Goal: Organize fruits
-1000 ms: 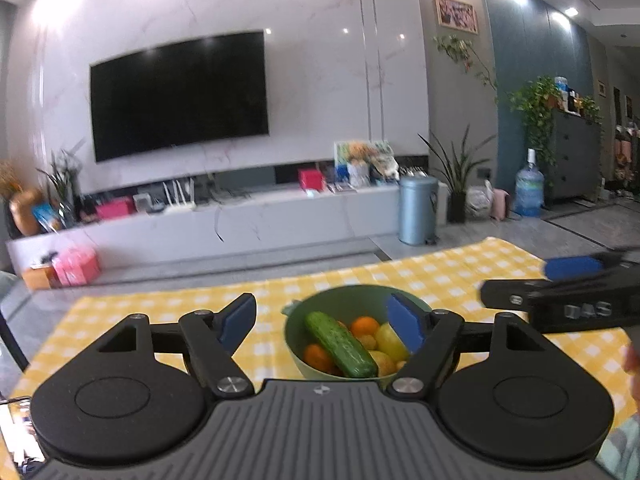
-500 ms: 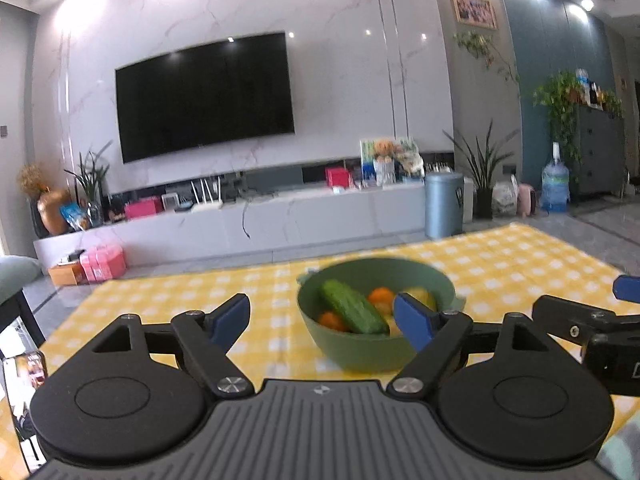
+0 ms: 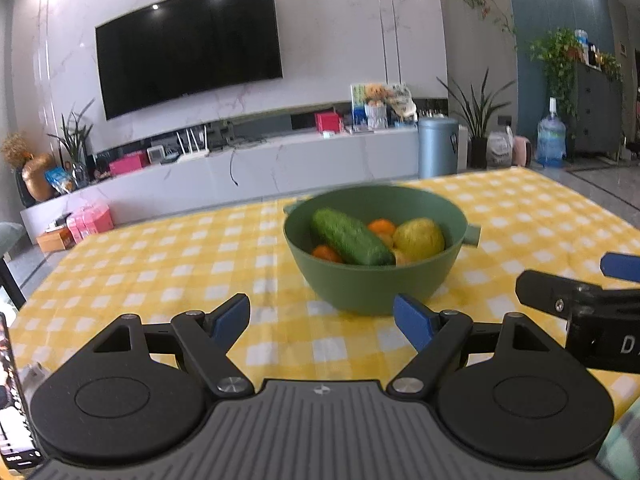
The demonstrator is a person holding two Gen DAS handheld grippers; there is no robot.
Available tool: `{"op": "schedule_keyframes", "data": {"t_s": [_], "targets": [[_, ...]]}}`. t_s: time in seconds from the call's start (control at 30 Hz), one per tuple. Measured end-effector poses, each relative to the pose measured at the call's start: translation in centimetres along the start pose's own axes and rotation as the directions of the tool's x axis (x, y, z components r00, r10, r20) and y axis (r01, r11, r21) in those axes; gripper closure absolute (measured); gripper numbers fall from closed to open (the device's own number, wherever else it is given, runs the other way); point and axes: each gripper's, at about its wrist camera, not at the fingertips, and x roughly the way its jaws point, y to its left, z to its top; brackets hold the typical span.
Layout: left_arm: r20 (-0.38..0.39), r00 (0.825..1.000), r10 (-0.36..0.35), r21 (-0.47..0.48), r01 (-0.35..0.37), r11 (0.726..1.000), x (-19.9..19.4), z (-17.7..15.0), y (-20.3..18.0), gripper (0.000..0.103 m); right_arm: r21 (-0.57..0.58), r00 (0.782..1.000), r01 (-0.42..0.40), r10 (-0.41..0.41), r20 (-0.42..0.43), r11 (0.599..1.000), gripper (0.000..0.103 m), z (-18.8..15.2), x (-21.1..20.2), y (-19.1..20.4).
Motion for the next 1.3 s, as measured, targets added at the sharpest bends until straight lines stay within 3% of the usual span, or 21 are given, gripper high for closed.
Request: {"op": "schedule_keyframes", "data": {"t_s": [0.37, 1.3], "targets": [[-0.061, 0.998, 0.001, -0.008, -0.001, 1.0, 0.9, -0.8, 0.4, 0.007, 0.004, 0.998, 0.0, 0.0, -0.066, 1.0, 0.004, -0.4, 1.5, 0.2], [-0.058, 0.998, 0.0, -0.007, -0.001, 1.0, 0.4, -0.5, 0.6, 0.007, -0.018, 0.997, 0.003, -0.004, -0.076, 1.0, 0.004, -0.5, 1.7, 0.6]]}}
